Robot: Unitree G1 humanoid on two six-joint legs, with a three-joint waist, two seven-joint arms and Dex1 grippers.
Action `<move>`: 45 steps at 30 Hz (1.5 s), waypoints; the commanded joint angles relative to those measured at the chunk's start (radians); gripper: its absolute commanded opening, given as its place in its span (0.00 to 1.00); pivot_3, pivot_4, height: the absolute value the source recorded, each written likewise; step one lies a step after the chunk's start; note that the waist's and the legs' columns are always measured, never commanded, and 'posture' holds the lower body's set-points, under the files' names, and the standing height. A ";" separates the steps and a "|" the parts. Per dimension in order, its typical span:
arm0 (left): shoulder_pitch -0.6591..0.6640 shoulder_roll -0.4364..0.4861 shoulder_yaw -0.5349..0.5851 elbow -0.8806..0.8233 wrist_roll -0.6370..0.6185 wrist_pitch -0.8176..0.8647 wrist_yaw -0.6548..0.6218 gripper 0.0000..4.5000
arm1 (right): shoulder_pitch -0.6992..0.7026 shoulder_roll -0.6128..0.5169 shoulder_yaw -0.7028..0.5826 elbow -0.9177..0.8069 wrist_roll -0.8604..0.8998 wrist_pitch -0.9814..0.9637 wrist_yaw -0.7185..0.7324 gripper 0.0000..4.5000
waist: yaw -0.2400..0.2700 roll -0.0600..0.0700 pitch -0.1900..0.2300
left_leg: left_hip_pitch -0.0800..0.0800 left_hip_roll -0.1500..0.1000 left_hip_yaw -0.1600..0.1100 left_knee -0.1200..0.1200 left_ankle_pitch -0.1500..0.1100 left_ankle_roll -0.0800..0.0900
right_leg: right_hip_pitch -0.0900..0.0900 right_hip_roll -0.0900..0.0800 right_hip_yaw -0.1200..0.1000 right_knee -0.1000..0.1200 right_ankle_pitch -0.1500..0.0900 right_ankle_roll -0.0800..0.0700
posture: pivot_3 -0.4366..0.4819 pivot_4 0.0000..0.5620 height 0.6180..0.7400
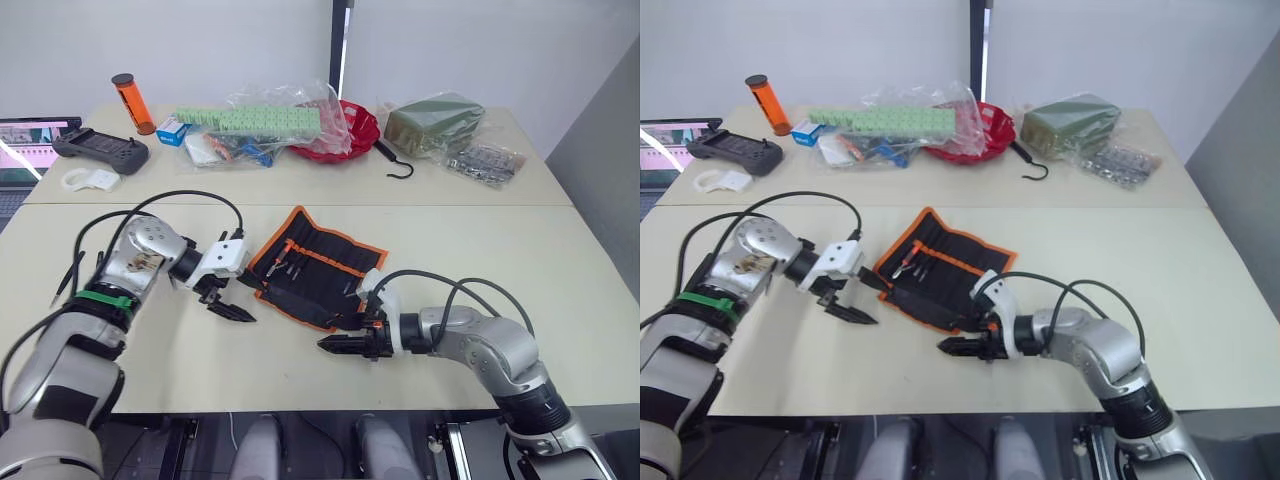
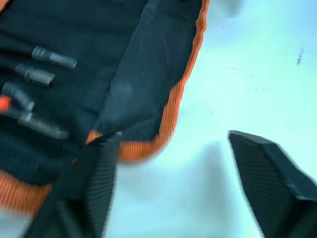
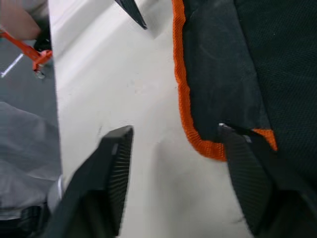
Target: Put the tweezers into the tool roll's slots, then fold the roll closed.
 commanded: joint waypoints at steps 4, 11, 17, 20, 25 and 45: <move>-0.062 -0.017 0.162 -0.051 -0.230 0.283 -0.003 1.00 | -0.068 0.035 -0.161 -0.029 0.144 0.062 -0.023 0.99 | 0.002 0.000 0.000 | -0.001 0.000 -0.001 0.001 0.000 0.000 | 0.000 0.000 0.000 0.000 0.000 0.000 | 0.48 0.27 1.00; -0.039 -0.146 0.332 -0.087 -0.192 0.361 0.154 0.75 | -0.095 0.064 -0.202 0.021 0.126 0.005 -0.073 0.74 | 0.001 0.000 0.000 | 0.000 0.000 0.000 0.000 -0.001 0.001 | 0.000 0.000 0.000 0.000 0.000 0.000 | 0.48 0.27 1.00; 0.093 -0.204 0.302 -0.203 -0.062 0.302 0.233 0.29 | -0.097 0.097 -0.110 0.084 0.009 -0.099 -0.101 0.27 | -0.003 0.000 0.000 | -0.001 0.000 0.000 -0.001 -0.001 0.001 | -0.002 0.000 0.000 0.001 0.000 -0.001 | 0.48 0.27 1.00; 0.143 -0.206 0.293 -0.254 -0.017 0.296 0.244 0.09 | -0.080 0.100 -0.068 0.086 -0.024 -0.121 -0.090 0.06 | -0.002 0.000 0.000 | -0.002 0.000 0.000 -0.001 -0.001 0.001 | -0.005 0.000 0.001 0.002 0.001 -0.001 | 0.48 0.27 1.00; 0.201 -0.200 0.280 -0.288 0.049 0.271 0.240 0.01 | -0.059 0.100 0.006 0.097 -0.079 -0.158 -0.072 0.00 | 0.004 0.000 0.000 | -0.003 -0.001 0.000 0.000 -0.001 0.001 | -0.004 0.000 0.000 0.001 0.001 -0.001 | 0.48 0.27 1.00; 0.342 -0.250 0.340 -0.194 0.132 0.073 0.358 0.01 | 0.019 0.065 0.132 0.219 -0.319 -0.533 0.036 0.00 | 0.007 0.000 -0.003 | 0.011 0.000 0.001 -0.001 -0.001 0.001 | 0.010 0.000 0.000 -0.003 -0.001 0.000 | 0.48 0.27 1.00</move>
